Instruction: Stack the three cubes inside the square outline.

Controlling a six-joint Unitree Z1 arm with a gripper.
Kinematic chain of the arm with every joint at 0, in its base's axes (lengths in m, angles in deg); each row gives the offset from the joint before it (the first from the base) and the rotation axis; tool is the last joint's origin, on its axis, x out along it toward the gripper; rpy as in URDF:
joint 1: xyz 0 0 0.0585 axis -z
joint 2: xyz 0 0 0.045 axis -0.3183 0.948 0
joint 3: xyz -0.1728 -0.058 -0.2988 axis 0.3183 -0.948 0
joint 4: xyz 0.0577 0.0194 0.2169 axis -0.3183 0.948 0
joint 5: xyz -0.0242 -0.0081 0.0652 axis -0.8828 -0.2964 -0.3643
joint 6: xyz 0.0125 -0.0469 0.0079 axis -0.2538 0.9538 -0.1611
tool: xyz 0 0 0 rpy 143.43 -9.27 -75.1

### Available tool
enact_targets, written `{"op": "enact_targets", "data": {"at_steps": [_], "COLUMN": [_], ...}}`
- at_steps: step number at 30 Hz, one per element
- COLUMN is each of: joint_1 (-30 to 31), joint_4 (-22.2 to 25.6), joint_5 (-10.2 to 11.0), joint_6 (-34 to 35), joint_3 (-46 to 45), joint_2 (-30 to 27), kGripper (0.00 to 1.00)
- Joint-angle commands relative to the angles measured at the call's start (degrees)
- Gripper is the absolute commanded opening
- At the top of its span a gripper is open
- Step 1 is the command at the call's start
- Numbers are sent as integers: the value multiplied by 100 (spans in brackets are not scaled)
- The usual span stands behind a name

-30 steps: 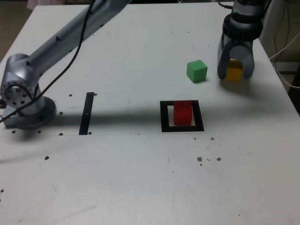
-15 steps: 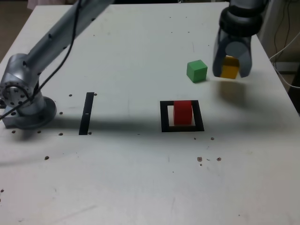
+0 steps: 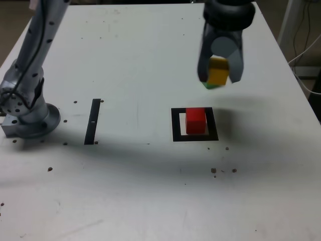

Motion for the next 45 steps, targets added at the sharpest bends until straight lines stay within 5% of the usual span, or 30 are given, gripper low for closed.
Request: {"op": "enact_targets", "data": {"at_steps": [1,16,40,42,45], "joint_1": [102,358,358,358,358], "joint_4": [-134,-1030,-1576,-1631,-1748], "joint_5": [-123,-750,-871,-876,-905], "joint_6": [165,771,884,874,836], "joint_3": [-321,-1657,-2271,-2311,-2404], "joint_2": [-288,-889,-772,-754,-739], "kGripper": [26,26,26,32,57]}}
